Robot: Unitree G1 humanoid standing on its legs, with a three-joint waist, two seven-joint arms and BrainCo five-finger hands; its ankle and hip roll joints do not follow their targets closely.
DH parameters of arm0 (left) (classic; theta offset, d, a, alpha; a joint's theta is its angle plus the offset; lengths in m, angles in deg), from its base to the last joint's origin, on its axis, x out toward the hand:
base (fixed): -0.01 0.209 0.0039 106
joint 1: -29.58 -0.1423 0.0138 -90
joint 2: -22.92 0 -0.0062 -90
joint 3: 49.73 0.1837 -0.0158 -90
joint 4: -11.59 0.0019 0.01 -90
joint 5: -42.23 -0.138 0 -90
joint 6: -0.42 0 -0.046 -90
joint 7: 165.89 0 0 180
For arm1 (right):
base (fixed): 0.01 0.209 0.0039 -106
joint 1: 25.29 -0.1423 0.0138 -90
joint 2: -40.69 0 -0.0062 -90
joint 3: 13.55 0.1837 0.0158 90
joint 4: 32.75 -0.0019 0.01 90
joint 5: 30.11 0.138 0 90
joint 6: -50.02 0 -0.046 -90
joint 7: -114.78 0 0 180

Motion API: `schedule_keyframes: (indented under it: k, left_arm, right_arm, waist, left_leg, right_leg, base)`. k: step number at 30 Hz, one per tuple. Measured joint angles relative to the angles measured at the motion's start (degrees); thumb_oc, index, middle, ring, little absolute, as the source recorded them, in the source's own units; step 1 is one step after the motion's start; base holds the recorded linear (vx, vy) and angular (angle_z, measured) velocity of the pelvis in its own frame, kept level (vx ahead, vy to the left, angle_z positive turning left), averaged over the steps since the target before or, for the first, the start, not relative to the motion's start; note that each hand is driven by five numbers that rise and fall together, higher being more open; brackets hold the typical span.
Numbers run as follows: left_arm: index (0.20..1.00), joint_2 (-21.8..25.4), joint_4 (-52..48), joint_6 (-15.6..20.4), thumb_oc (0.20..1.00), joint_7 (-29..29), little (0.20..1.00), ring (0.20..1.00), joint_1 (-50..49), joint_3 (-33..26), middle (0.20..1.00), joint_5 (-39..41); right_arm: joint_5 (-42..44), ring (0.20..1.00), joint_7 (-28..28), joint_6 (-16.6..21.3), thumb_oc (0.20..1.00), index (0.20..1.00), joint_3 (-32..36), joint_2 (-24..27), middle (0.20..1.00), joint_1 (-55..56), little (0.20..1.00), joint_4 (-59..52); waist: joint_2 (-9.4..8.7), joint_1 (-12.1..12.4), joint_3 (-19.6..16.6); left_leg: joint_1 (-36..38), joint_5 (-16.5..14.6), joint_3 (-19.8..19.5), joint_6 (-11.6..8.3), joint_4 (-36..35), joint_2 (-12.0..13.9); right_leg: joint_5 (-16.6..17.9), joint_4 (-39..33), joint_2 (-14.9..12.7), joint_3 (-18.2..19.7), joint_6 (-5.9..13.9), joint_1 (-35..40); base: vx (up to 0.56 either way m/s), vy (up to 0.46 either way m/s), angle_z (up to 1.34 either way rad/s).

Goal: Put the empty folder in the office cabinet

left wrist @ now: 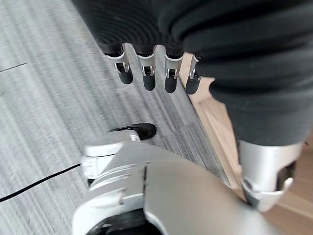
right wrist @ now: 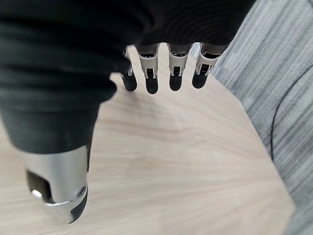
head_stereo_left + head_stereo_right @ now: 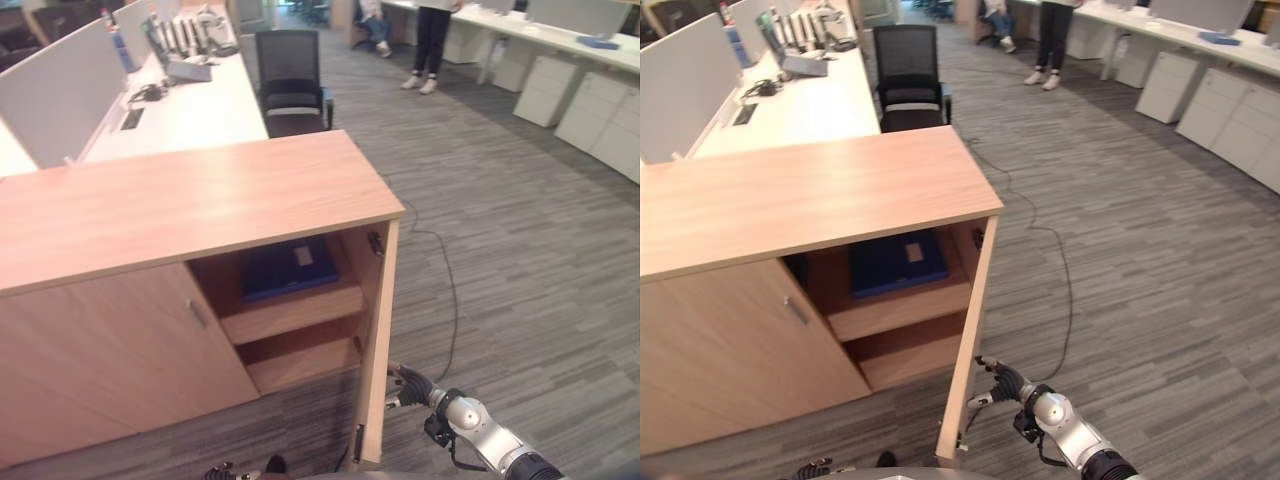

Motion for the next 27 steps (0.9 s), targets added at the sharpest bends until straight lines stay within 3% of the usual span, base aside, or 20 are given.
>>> schedule_keyframes:
  k: [2, 3, 4, 5, 6, 7, 8, 9, 10, 13, 15, 16, 17, 18, 20, 22, 23, 24, 26, 27]
  left_arm:
    - [1.0, -1.27, 0.08, 0.22, 1.0, -0.73, 1.0, 1.0, 1.03, -0.34, 1.0, 0.38]
    - [1.0, -1.31, 0.15, 0.25, 1.0, -0.84, 1.0, 1.0, 2.16, -0.17, 1.0, 0.48]
    - [1.0, -1.37, 0.15, 0.28, 1.0, -1.0, 1.0, 1.0, 4.22, 0.17, 1.0, 0.47]
    - [1.0, -1.71, 1.6, -0.38, 1.0, -1.14, 1.0, 1.0, 6.48, 0.93, 1.0, 0.47]
    - [1.0, -1.34, 1.62, -0.67, 1.0, -1.24, 1.0, 1.0, 6.36, 0.08, 1.0, 0.58]
    - [1.0, -0.26, 1.36, -0.62, 1.0, -0.98, 1.0, 1.0, 5.37, -0.63, 1.0, 0.36]
    - [1.0, 0.32, 0.7, -0.5, 1.0, -0.93, 1.0, 1.0, 4.64, -0.63, 1.0, 0.23]
    - [1.0, 0.57, -0.37, -0.17, 1.0, -0.83, 1.0, 1.0, 3.58, -0.56, 1.0, -0.02]
    - [1.0, 0.3, -1.28, -0.21, 1.0, -0.7, 1.0, 1.0, 1.97, -0.5, 1.0, -0.06]
    - [1.0, 2.16, -0.55, -0.64, 1.0, -0.39, 1.0, 1.0, 2.57, -0.57, 1.0, -0.27]
    - [1.0, 3.31, -1.38, -0.52, 1.0, -0.24, 1.0, 1.0, 1.94, -0.57, 1.0, -1.4]
    - [1.0, 3.93, -0.83, -0.67, 1.0, -0.15, 1.0, 1.0, 1.92, -0.57, 1.0, -1.8]
    - [1.0, 4.27, -0.38, -0.62, 1.0, -0.15, 1.0, 1.0, 2.08, -0.59, 1.0, -1.78]
    - [1.0, 4.59, -0.29, -0.61, 1.0, -0.2, 1.0, 1.0, 1.89, -0.54, 1.0, -1.77]
    - [1.0, 5.25, -0.05, -0.6, 1.0, -0.35, 1.0, 1.0, 2.02, -0.52, 1.0, -1.75]
    - [1.0, 5.33, 0.35, -0.47, 1.0, -0.42, 1.0, 1.0, 2.23, -0.52, 1.0, -1.77]
    - [1.0, 5.53, 0.58, -0.41, 1.0, -0.38, 1.0, 1.0, 2.14, -0.54, 1.0, -1.76]
    - [1.0, 5.84, 1.12, -0.25, 1.0, -0.39, 1.0, 1.0, 2.05, -0.53, 1.0, -1.76]
    - [1.0, 5.84, 2.72, -0.35, 1.0, -0.38, 1.0, 1.0, 1.83, -0.57, 1.0, -1.82]
    - [1.0, 5.9, 2.47, -0.33, 1.0, -0.38, 1.0, 1.0, 1.51, -0.61, 1.0, -2.07]
  right_arm:
    - [0.21, 1.0, 1.68, -0.01, 1.0, 1.0, 0.12, 0.28, 1.0, -2.14, 1.0, 0.62]
    - [0.57, 1.0, 2.08, -0.03, 1.0, 1.0, 0.06, 0.56, 1.0, -3.6, 1.0, 0.85]
    - [1.29, 1.0, 2.2, 0.0, 1.0, 1.0, -0.12, 0.82, 1.0, -4.8, 1.0, 0.69]
    - [2.13, 1.0, 1.97, 0.35, 1.0, 1.0, -1.42, 1.49, 1.0, -5.52, 1.0, 0.37]
    - [2.21, 1.0, 1.95, 0.48, 1.0, 1.0, -1.62, 0.04, 1.0, -6.66, 1.0, 0.66]
    - [2.25, 1.0, 2.1, 0.6, 1.0, 1.0, -0.8, -1.81, 1.0, -6.33, 1.0, 0.41]
    - [2.25, 1.0, 2.09, 0.62, 1.0, 1.0, -0.42, -2.75, 1.0, -5.44, 1.0, 0.26]
    - [2.24, 1.0, 1.93, 0.6, 1.0, 1.0, -0.33, -3.1, 1.0, -3.71, 1.0, 0.05]
    - [2.22, 1.0, 1.72, 0.64, 1.0, 1.0, 0.39, -2.6, 1.0, -2.17, 1.0, 0.1]
    - [2.26, 1.0, 2.16, 0.31, 1.0, 1.0, 4.13, -6.2, 1.0, -1.21, 1.0, 2.92]
    - [2.28, 1.0, 2.37, -0.06, 1.0, 1.0, 4.19, -6.78, 1.0, -1.1, 1.0, 4.03]
    - [2.32, 1.0, 2.61, -0.01, 1.0, 1.0, 5.19, -7.87, 1.0, -1.59, 1.0, 5.09]
    - [2.75, 1.0, 3.05, -0.04, 1.0, 1.0, 5.97, -8.58, 1.0, -1.72, 1.0, 5.7]
    - [3.94, 1.0, 3.45, -0.06, 1.0, 1.0, 6.07, -9.32, 1.0, -2.25, 1.0, 7.25]
    - [4.53, 1.0, 3.49, -0.06, 1.0, 1.0, 5.96, -10.18, 1.0, -2.65, 1.0, 7.55]
    - [4.88, 1.0, 3.68, -0.09, 1.0, 1.0, 6.2, -10.0, 1.0, -2.56, 1.0, 7.42]
    - [5.84, 1.0, 3.8, -0.13, 1.0, 1.0, 6.42, -9.83, 1.0, -2.31, 1.0, 7.28]
    - [6.76, 1.0, 4.35, -0.14, 1.0, 1.0, 8.14, -9.47, 1.0, -2.22, 1.0, 7.22]
    - [6.79, 1.0, 4.8, -0.16, 1.0, 1.0, 9.85, -8.73, 1.0, -1.88, 1.0, 7.25]
    - [6.82, 1.0, 5.21, -0.17, 1.0, 1.0, 10.57, -8.82, 1.0, -1.31, 1.0, 7.35]
  waist:
    - [1.51, 0.54, 1.73]
    - [1.81, 0.95, 3.0]
    - [1.63, 0.76, 4.08]
    - [0.58, 0.45, 4.61]
    - [-0.78, 0.12, 4.81]
    - [-2.35, -0.03, 5.02]
    - [-4.25, -0.52, 5.09]
    - [-5.42, -1.85, 4.66]
    - [-3.91, -2.49, 2.87]
    - [-6.41, -2.09, 3.45]
    - [-6.71, -1.26, 2.85]
    - [-6.73, -1.12, 2.84]
    - [-6.19, -1.37, 3.13]
    - [-5.49, -1.77, 3.14]
    - [-4.49, -1.45, 3.71]
    - [-2.38, -2.44, 4.42]
    - [-1.97, -3.55, 4.22]
    - [-2.7, -3.24, 3.68]
    - [-3.87, -3.44, 2.62]
    - [-4.24, -3.43, 2.11]
  left_leg:
    - [-4.15, 1.25, -2.46, -0.96, 3.6, -0.09]
    - [-6.71, 3.38, -1.79, -1.7, 6.04, -0.62]
    - [-9.46, 7.64, 0.35, -2.37, 6.19, -1.48]
    - [-10.23, 7.93, 11.61, -3.06, 3.89, -0.48]
    - [-10.21, 1.95, 25.1, 3.09, 8.82, 1.68]
    - [-8.59, -1.75, 32.64, 5.09, 13.83, 2.67]
    - [-7.37, -4.32, 35.46, 4.82, 17.25, 2.92]
    - [-4.4, -6.81, 35.39, 3.92, 18.86, 2.61]
    - [-0.42, -9.59, 31.27, 3.73, 11.58, 1.28]
    - [-1.56, -8.67, 28.48, 6.03, 9.15, -2.65]
    - [-0.72, -7.63, 27.71, 7.65, 6.16, -3.84]
    - [0.17, -6.88, 27.33, 8.97, 4.57, -4.62]
    - [1.32, -6.07, 26.33, 10.16, 3.0, -5.4]
    - [2.79, -5.79, 25.73, 10.73, 0.89, -6.24]
    - [3.76, -6.27, 25.13, 11.82, -0.17, -7.09]
    - [4.34, -6.0, 22.04, 11.49, -1.25, -7.59]
    - [4.48, -5.58, 19.7, 10.87, -1.67, -8.0]
    - [4.97, -5.9, 18.54, 11.2, -1.68, -9.83]
    - [5.03, -6.25, 15.97, 11.72, -1.7, -12.02]
    - [5.15, -6.33, 15.12, 11.84, -1.69, -12.68]
  right_leg:
    - [-0.61, 0.0, 1.51, -1.63, -1.04, -0.26]
    - [-0.82, 0.03, 2.14, -1.62, -1.4, -0.28]
    - [-0.6, 0.06, 2.63, -2.14, -2.96, -0.75]
    - [0.98, -0.09, 1.01, -6.25, -5.97, -1.68]
    - [1.9, 0.14, 0.02, -7.17, -5.76, -1.99]
    - [2.16, 0.31, -1.87, -8.25, -5.38, -1.74]
    - [2.17, 0.33, -3.13, -9.1, -5.03, -1.29]
    - [1.91, 0.37, -3.88, -10.85, -4.86, 0.38]
    - [1.08, 0.42, -3.67, -12.03, -3.16, 1.01]
    - [1.04, 6.15, -6.84, -13.43, -2.54, -0.56]
    - [1.88, 12.91, -9.02, -11.51, -3.87, -3.91]
    - [2.49, 17.45, -10.63, -9.95, -3.06, -5.78]
    - [3.88, 24.55, -12.65, -7.72, -1.54, -8.38]
    - [5.94, 32.44, -14.85, -4.72, 1.26, -12.57]
    - [4.99, 37.78, -15.55, 0.1, 5.84, -17.68]
    - [2.12, 32.68, -9.12, 6.52, 5.65, -19.46]
    - [-0.12, 24.55, -5.36, 10.95, 4.11, -17.61]
    - [0.0, 11.17, -2.46, 13.42, 2.53, -15.16]
    - [2.74, 2.02, -2.73, 13.21, -0.2, -13.19]
    - [3.75, 0.92, -3.03, 12.86, -0.66, -12.88]
  base:
    - [-0.18, 0.055, 0.91]
    - [-0.23, 0.088, 1.04]
    - [-0.2, 0.072, 1.26]
    - [-0.08, 0.119, 1.12]
    - [0.02, 0.138, 0.88]
    - [0.07, 0.137, 0.51]
    - [0.07, 0.129, 0.81]
    - [0.05, 0.136, 1.1]
    - [0.06, 0.23, 1.05]
    - [0.02, 0.167, 0.72]
    - [0.02, 0.226, 0.53]
    - [0.02, 0.193, 0.28]
    - [0.02, 0.167, 0.41]
    - [0.03, 0.128, 0.33]
    - [0.1, 0.072, 0.21]
    - [0.18, -0.048, 0.62]
    - [0.14, -0.126, 1.03]
    - [0.14, -0.116, 0.94]
    - [0.11, -0.073, 0.86]
    - [0.12, -0.092, 0.75]
